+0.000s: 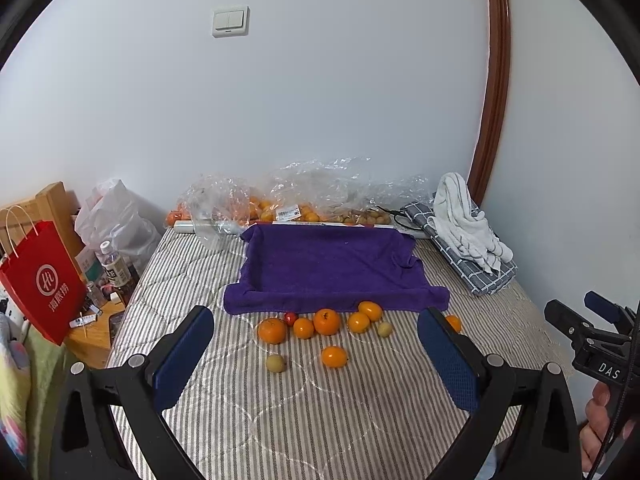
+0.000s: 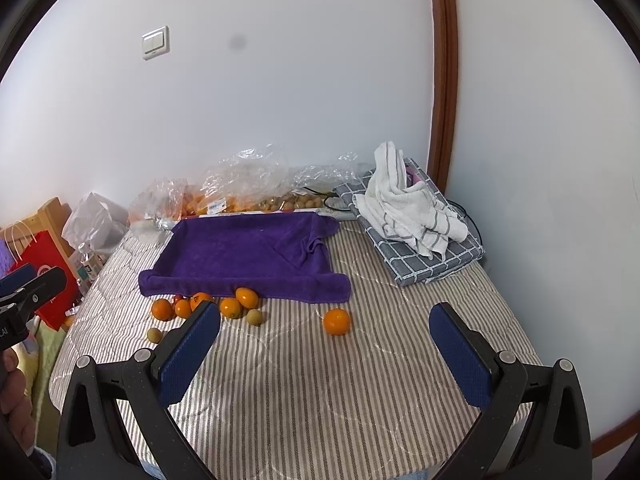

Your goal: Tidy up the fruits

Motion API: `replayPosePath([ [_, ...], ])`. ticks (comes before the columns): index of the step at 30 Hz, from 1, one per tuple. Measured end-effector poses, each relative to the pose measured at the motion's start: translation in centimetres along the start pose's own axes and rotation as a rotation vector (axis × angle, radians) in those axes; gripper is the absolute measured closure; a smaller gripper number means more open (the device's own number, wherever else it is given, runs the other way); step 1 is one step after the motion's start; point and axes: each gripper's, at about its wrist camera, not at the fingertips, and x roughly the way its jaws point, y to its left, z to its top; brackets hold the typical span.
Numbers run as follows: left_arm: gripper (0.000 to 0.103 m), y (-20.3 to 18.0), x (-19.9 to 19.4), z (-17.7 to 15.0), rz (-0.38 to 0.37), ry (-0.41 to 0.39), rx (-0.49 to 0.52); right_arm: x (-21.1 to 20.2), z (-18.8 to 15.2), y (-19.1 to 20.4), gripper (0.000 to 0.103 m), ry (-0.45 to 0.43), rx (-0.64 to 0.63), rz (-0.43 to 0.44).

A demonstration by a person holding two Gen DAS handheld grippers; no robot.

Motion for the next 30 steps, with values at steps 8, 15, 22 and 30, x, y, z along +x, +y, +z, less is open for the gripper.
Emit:
replayPosePath([
  [8,0.001,0.0,0.3,-0.2,0.001,-0.003,0.007,0.2,-0.3,0.1,0.0,-0.002,-0.007,-0.011],
  [15,0.001,-0.2,1.3,-0.6,0.004,-0.009,0.019,1.4,-0.7,0.3,0.0,0.01,-0.008,-0.023],
  [22,0.001,0.8,3.7,-1.0,0.036,-0.014,0.024,4.7,-1.6,0.8,0.0,0.084,-0.044,-0.05],
  [30,0.003,3.6,8.7,-3.8,0.083,0.073,0.007,11.3,-5.7,-0.2,0.0,0.154,-0.073,-0.079],
])
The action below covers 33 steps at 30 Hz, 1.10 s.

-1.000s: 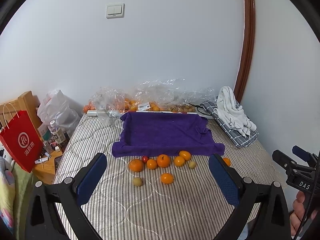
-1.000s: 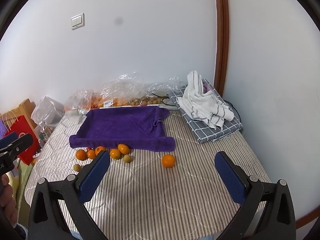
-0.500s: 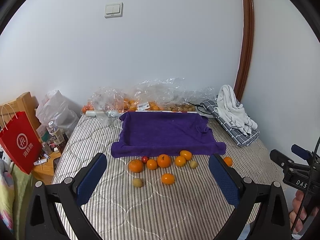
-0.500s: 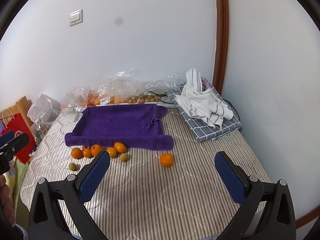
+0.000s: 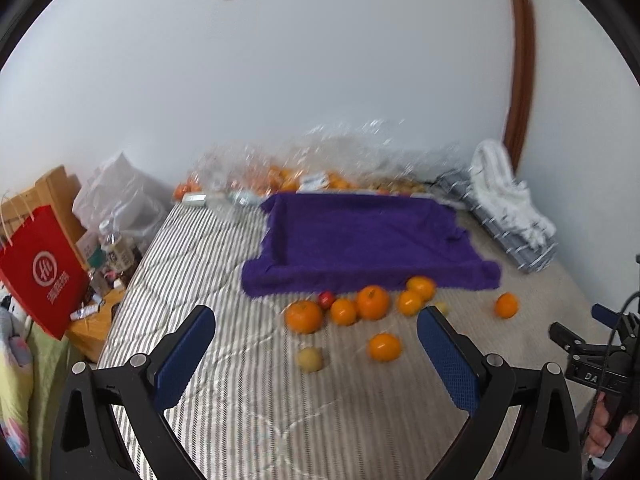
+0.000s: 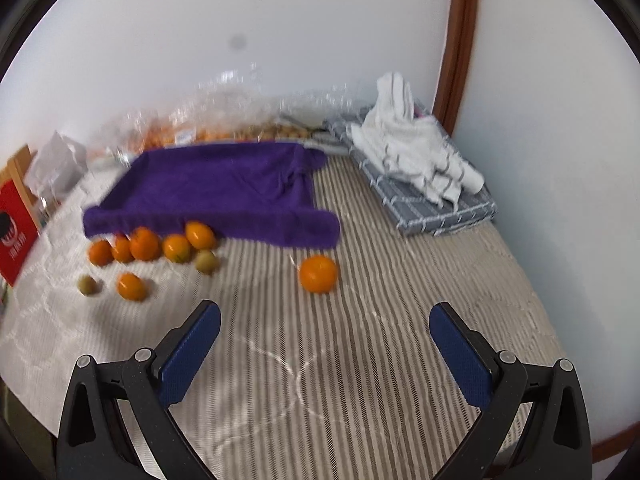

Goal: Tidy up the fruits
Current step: 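Grasp the large orange with the right gripper while the left grasps a small yellow-green fruit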

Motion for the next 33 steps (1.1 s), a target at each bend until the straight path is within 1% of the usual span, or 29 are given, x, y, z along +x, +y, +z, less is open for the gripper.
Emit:
replayPosePath([
  [1,0.008,0.4,0.6,-0.3,-0.004,0.018,-0.009,0.8,-0.4,0.0,0.001,0.004,-0.005,0.002],
  [3,0.01,1.3,2.5,-1.2,-0.031,0.074,-0.031,2.0,-1.2,-0.2,0.001,0.0,0.004,0.009],
  [4,0.01,1.8,3.1,-1.6,-0.028,0.084,-0.036,2.7,-1.4,-0.4,0.001,0.006,0.012,0.017],
  [6,0.011,2.6,4.5,-2.7,-0.003,0.099,-0.033,4.0,-1.7,-0.6,0.007,0.034,0.028,0.043],
  [8,0.013,3.1,5.5,-3.6,-0.002,0.123,-0.026,5.4,-1.5,-1.1,0.017,0.061,0.045,0.052],
  [9,0.014,3.4,6.0,-4.0,-0.006,0.137,-0.025,5.8,-1.4,-1.1,0.019,0.062,0.053,0.05],
  [11,0.02,3.9,7.0,-4.9,-0.015,0.162,-0.029,7.0,-1.1,-1.6,0.022,0.064,0.074,0.072],
  [12,0.025,4.1,7.4,-5.2,-0.023,0.173,-0.034,7.6,-1.0,-1.8,0.023,0.059,0.082,0.087],
  [13,0.028,4.3,8.0,-5.7,-0.039,0.193,-0.039,8.2,-0.8,-2.0,0.029,0.056,0.093,0.092],
  [14,0.028,4.4,8.4,-6.0,-0.05,0.204,-0.04,8.9,-0.8,-2.1,0.036,0.063,0.109,0.079],
  [16,0.034,4.6,9.2,-6.7,-0.061,0.224,-0.036,9.8,-0.6,-2.3,0.041,0.078,0.138,0.066],
  [19,0.035,4.8,9.9,-7.4,-0.073,0.242,-0.036,11.1,-0.4,-2.1,0.041,0.1,0.149,0.094],
  [21,0.035,4.9,9.7,-7.7,-0.077,0.218,-0.029,11.5,-0.3,-1.8,0.041,0.094,0.134,0.097],
  [28,0.035,4.7,9.6,-8.1,-0.079,0.207,0.003,13.3,1.0,-0.9,0.041,0.122,0.108,0.104],
  [31,0.035,5.0,9.6,-7.8,-0.105,0.227,-0.01,13.6,1.2,-0.4,0.041,0.129,0.075,0.088],
  [33,0.036,5.3,9.6,-7.5,-0.144,0.232,-0.031,13.7,1.3,-0.1,0.045,0.125,0.061,0.077],
])
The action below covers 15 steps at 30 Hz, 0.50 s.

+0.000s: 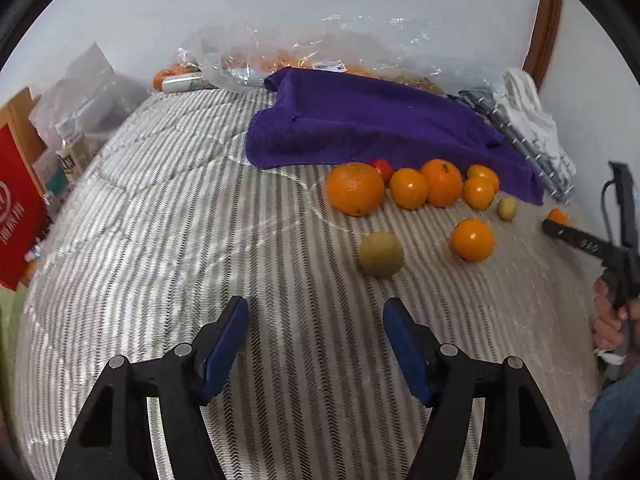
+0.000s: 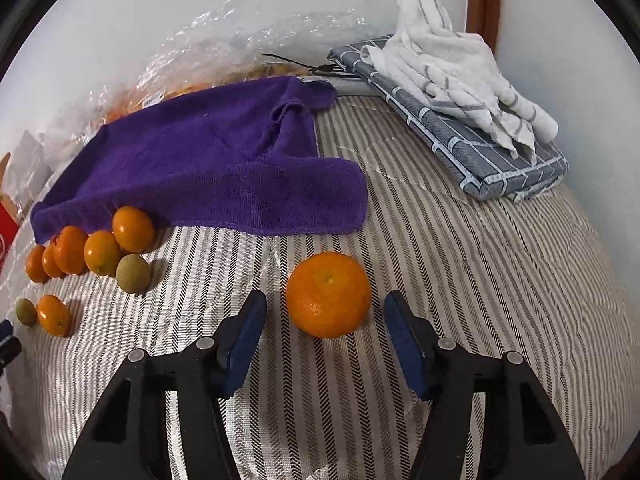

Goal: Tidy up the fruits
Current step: 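Grasp the large orange with the right gripper while the left grasps a small yellow-green fruit, then carry both held fruits over the purple towel and lower them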

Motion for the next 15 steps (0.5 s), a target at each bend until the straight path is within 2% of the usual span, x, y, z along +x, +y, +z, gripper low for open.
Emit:
replayPosePath([
  [3,0.036,-0.5,0.3,0.6,-0.069,0.003,-0.02,0.1,0.3,0.3,0.055,-0.007,-0.02,0.005],
  [5,0.039,-1.3,0.8,1.1,-0.054,0.001,-0.017,0.2,0.4,0.3,0.063,-0.01,-0.023,0.007],
  [7,0.051,-2.5,1.4,1.5,-0.034,-0.003,0.002,0.2,0.4,0.2,0.063,-0.012,-0.024,0.021],
  [8,0.053,-2.9,1.7,1.6,-0.027,-0.002,0.01,0.1,0.3,0.1,0.063,-0.013,-0.022,0.029],
  [9,0.06,-3.4,2.1,1.8,-0.008,0.001,0.019,0.0,0.2,-0.1,0.064,-0.013,-0.02,0.036],
  [10,0.074,-3.7,2.4,1.9,0.012,0.005,0.022,-0.2,0.0,-0.3,0.064,-0.013,-0.016,0.044],
  [15,0.077,-4.3,2.6,2.3,0.012,0.024,0.012,-1.6,-1.1,-1.3,0.064,-0.027,0.002,0.079],
])
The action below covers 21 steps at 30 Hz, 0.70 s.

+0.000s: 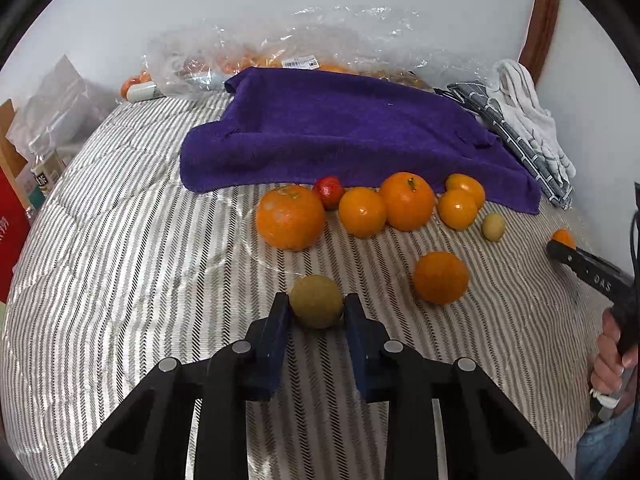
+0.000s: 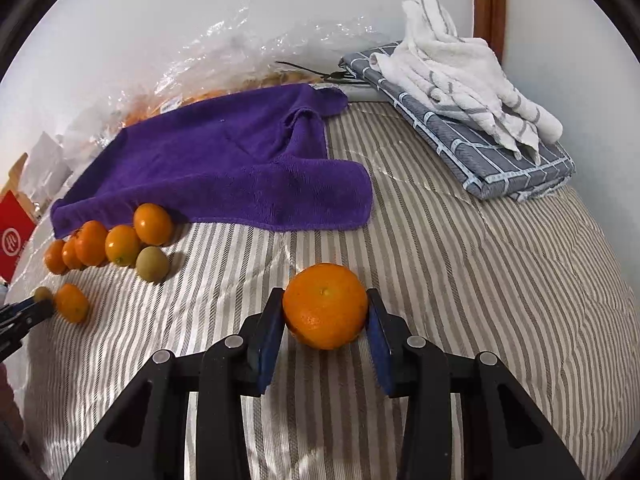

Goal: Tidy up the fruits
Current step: 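Carry both held fruits over the purple towel and lower them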

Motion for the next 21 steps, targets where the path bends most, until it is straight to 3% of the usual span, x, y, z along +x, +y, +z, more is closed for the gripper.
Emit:
replayPosePath([
  [10,0.077,-0.6,-3.5,2.5,-0.016,-0.042,-0.037,-4.3,1.3,0.8,0.064,-0.064,-0.019,0.004],
  [13,0.077,-0.6,-4.8,4.2,-0.033,-0.065,-0.047,-5.4,3.1,1.9,0.064,-0.084,-0.038,0.005],
  [21,0.077,-0.1,-7.2,10.4,0.007,-0.131,-0.072,-6.8,9.6,4.5,0.064,-0.129,-0.047,0.021],
])
